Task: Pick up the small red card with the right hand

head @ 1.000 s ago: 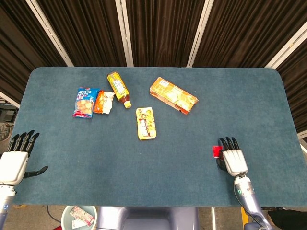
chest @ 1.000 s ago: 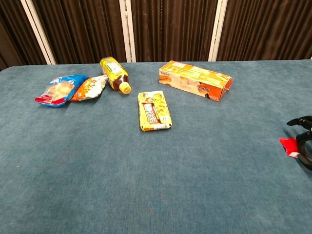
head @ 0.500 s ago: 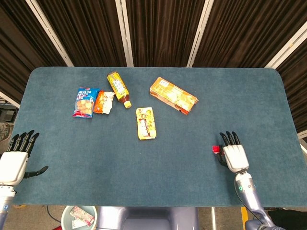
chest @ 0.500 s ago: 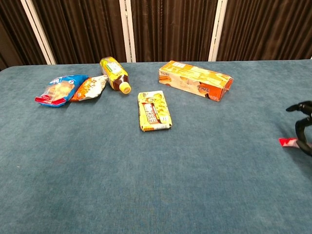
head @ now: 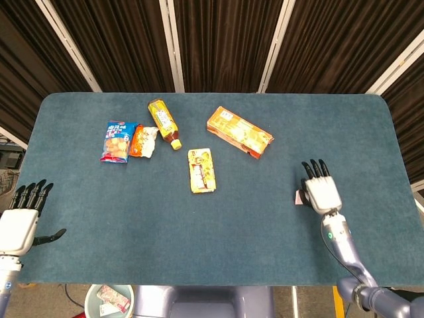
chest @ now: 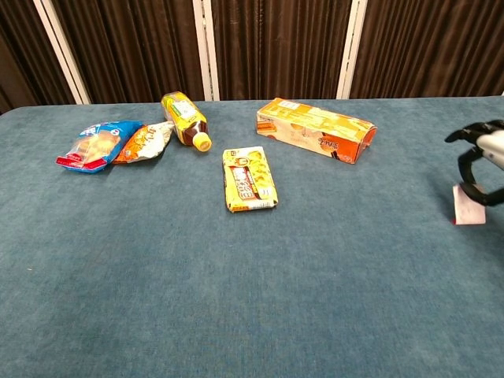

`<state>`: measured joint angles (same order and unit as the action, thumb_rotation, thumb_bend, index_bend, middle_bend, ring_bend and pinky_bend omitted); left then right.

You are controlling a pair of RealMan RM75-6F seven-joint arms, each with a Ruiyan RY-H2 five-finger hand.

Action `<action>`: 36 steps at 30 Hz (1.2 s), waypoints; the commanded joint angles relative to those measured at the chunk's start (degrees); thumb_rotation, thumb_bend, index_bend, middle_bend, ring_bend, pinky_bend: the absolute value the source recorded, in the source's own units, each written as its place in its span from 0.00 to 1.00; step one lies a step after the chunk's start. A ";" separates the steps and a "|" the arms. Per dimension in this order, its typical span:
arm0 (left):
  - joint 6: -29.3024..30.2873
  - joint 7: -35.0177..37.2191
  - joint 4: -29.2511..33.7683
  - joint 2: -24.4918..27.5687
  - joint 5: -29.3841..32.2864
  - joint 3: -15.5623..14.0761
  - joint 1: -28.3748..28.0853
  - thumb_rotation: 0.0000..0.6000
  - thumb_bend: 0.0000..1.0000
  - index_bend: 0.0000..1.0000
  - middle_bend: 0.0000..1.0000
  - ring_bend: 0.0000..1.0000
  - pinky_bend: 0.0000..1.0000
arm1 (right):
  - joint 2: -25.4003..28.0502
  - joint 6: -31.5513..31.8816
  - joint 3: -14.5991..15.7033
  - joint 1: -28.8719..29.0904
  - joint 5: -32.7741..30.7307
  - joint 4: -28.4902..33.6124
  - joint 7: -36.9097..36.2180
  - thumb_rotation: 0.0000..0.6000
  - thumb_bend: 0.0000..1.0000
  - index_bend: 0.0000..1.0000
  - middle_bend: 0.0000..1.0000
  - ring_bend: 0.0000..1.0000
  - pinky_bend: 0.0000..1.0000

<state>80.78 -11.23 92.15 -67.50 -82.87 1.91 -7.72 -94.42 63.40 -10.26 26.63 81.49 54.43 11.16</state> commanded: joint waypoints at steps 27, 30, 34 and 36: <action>0.38 1.91 0.45 1.25 -0.24 -0.33 0.49 0.83 0.06 0.00 0.00 0.00 0.00 | 16.23 22.28 0.13 -8.20 1.05 27.72 8.16 1.00 0.57 0.60 0.08 0.00 0.00; 0.63 2.05 0.73 1.39 -0.85 -0.57 0.57 0.83 0.06 0.00 0.00 0.00 0.00 | 18.91 27.54 2.61 -13.41 1.49 33.91 8.41 1.00 0.57 0.59 0.08 0.00 0.00; 1.45 1.86 1.16 1.48 -2.27 -1.09 0.84 0.83 0.06 0.00 0.00 0.00 0.00 | 19.38 33.36 6.07 -19.41 3.02 34.87 2.86 1.00 0.57 0.58 0.08 0.00 0.00; 1.78 1.35 1.06 1.30 -2.76 -1.25 0.92 0.82 0.06 0.00 0.00 0.00 0.00 | 20.45 33.36 7.57 -20.37 4.49 33.89 1.81 1.00 0.56 0.58 0.08 0.00 0.00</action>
<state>82.46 -9.69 93.22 -66.11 -85.46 0.77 -6.87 -76.46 94.81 -5.55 9.09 83.99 88.50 15.06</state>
